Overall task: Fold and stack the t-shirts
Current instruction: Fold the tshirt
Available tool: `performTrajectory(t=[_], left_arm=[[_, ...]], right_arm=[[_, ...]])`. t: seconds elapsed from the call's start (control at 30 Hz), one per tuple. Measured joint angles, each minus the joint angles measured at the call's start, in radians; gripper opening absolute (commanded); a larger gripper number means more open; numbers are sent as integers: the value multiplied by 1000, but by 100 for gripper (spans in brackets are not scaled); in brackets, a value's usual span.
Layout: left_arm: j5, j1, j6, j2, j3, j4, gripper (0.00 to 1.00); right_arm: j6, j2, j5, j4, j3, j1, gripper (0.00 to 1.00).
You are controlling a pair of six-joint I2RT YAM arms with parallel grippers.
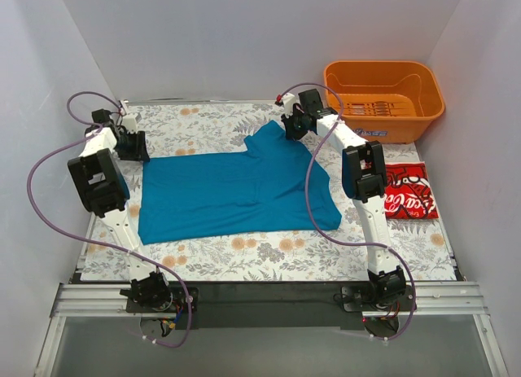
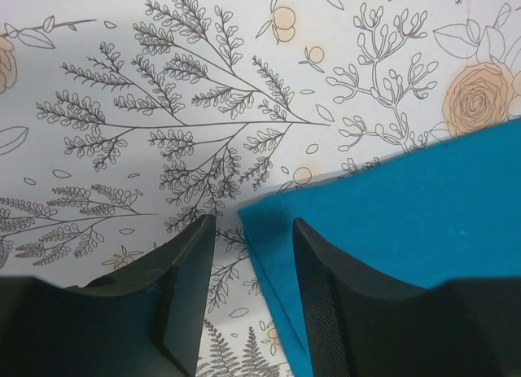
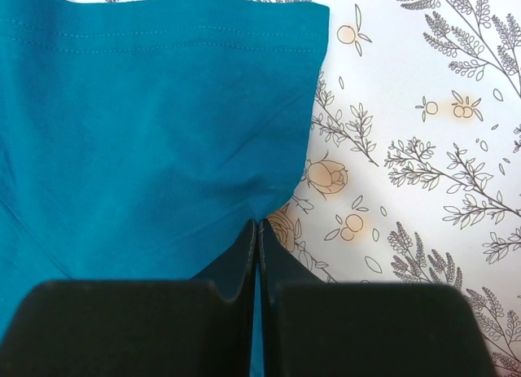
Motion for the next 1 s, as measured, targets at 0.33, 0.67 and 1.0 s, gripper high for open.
performTrajectory(t=[0.33, 0.67, 1.0], left_arm=[[24, -12, 29, 14, 11, 15, 31], [50, -20, 58, 19, 14, 3, 0], [95, -18, 62, -5, -21, 66, 0]], right_arm=[[-11, -7, 0, 0, -14, -1, 1], [-24, -23, 4, 0, -19, -3, 1], [-25, -103, 3, -5, -71, -18, 1]])
